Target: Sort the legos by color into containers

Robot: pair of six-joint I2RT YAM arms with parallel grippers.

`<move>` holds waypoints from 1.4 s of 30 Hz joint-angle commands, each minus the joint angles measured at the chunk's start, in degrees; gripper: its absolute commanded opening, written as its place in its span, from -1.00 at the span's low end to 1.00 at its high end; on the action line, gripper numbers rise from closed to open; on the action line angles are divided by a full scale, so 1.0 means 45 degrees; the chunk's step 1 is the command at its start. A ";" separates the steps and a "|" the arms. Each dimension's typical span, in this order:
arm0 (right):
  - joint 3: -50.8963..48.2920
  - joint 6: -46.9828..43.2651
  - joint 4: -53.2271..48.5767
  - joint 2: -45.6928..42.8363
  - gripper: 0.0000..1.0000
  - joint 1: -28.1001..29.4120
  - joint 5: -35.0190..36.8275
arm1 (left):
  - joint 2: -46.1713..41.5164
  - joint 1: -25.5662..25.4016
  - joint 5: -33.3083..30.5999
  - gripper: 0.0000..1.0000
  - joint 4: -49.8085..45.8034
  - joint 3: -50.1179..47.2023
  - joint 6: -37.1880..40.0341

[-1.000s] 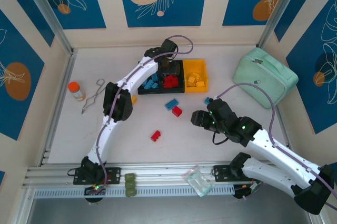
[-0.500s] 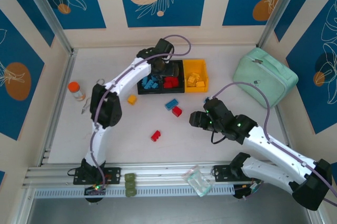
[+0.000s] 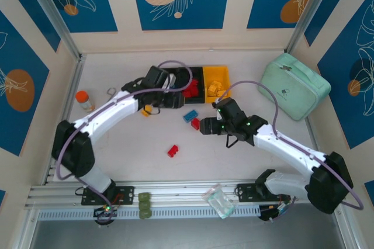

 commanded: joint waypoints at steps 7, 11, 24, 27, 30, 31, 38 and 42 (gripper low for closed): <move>0.1683 -0.1862 0.1291 0.2960 0.53 -0.0459 -0.1368 | -0.3461 0.0030 0.0618 0.40 0.0897 -0.3930 -0.1374; 0.2334 -0.2076 0.1369 0.4428 0.51 -0.0491 -0.1265 | -0.3825 0.0036 0.0570 0.40 0.0950 -0.4729 -0.1593; 0.3478 -0.2288 0.1077 0.6866 0.37 -0.0017 -0.1093 | -0.3889 0.0045 0.0721 0.40 0.1191 -0.5371 -0.1964; 0.3498 -0.2216 0.0980 0.7167 0.29 0.0291 -0.0967 | -0.3830 0.0044 0.0643 0.41 0.1196 -0.5443 -0.1969; 0.3459 -0.2058 0.0847 0.7336 0.08 0.0532 -0.0710 | -0.3731 0.0034 0.0654 0.41 0.1258 -0.5474 -0.2025; 0.3459 -0.2059 0.0793 0.7358 -0.01 0.0604 -0.0645 | -0.3675 0.0034 0.0676 0.41 0.1284 -0.5456 -0.2032; 0.3571 -0.1906 -0.0019 0.6610 -0.34 0.1157 0.0215 | -0.3456 0.0030 0.0769 0.40 0.1502 -0.5446 -0.2115; 0.3832 -0.1766 -0.0679 0.5734 -0.37 0.1213 0.0511 | -0.3626 0.0041 0.0880 0.40 0.1735 -0.5563 -0.2216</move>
